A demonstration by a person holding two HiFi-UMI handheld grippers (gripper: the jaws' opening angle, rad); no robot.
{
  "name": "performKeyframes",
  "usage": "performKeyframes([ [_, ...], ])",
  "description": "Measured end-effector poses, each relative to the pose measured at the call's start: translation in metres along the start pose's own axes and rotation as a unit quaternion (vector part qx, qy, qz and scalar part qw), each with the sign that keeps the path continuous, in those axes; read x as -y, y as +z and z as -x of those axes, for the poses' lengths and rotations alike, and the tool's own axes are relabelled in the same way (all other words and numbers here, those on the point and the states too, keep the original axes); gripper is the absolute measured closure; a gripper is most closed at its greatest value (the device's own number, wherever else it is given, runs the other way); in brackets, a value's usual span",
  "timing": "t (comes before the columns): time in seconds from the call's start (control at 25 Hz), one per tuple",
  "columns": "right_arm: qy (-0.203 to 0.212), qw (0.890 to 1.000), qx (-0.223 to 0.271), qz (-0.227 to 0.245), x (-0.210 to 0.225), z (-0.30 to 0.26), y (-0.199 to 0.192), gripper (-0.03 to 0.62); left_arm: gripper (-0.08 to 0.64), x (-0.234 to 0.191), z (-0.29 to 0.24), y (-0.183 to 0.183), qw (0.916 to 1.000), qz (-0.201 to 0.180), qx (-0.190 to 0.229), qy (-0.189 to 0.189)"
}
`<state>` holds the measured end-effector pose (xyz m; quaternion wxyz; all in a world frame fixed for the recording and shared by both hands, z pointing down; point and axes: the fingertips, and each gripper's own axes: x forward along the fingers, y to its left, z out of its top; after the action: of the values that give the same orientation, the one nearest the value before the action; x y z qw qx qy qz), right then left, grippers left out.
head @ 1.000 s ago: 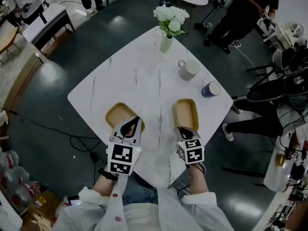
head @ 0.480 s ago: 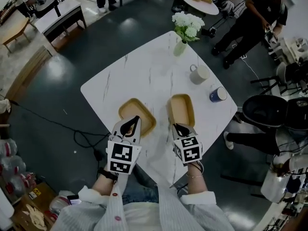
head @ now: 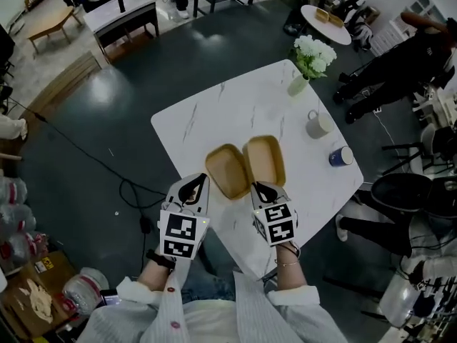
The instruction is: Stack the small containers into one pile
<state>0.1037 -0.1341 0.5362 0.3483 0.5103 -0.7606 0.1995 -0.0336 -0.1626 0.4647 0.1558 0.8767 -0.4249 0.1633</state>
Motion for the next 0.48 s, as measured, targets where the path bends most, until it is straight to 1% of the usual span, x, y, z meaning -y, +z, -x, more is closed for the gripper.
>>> performKeyframes([
  [0.24, 0.038, 0.998, 0.008, 0.040, -0.040, -0.009, 0.019, 0.567, 0.543, -0.022, 0.020, -0.008, 0.9996, 0.014, 0.001, 0.024],
  [0.48, 0.070, 0.995, -0.001, 0.072, -0.075, -0.020, 0.019, 0.566, 0.543, -0.039, 0.035, -0.019, 0.9992, 0.022, -0.002, 0.034],
])
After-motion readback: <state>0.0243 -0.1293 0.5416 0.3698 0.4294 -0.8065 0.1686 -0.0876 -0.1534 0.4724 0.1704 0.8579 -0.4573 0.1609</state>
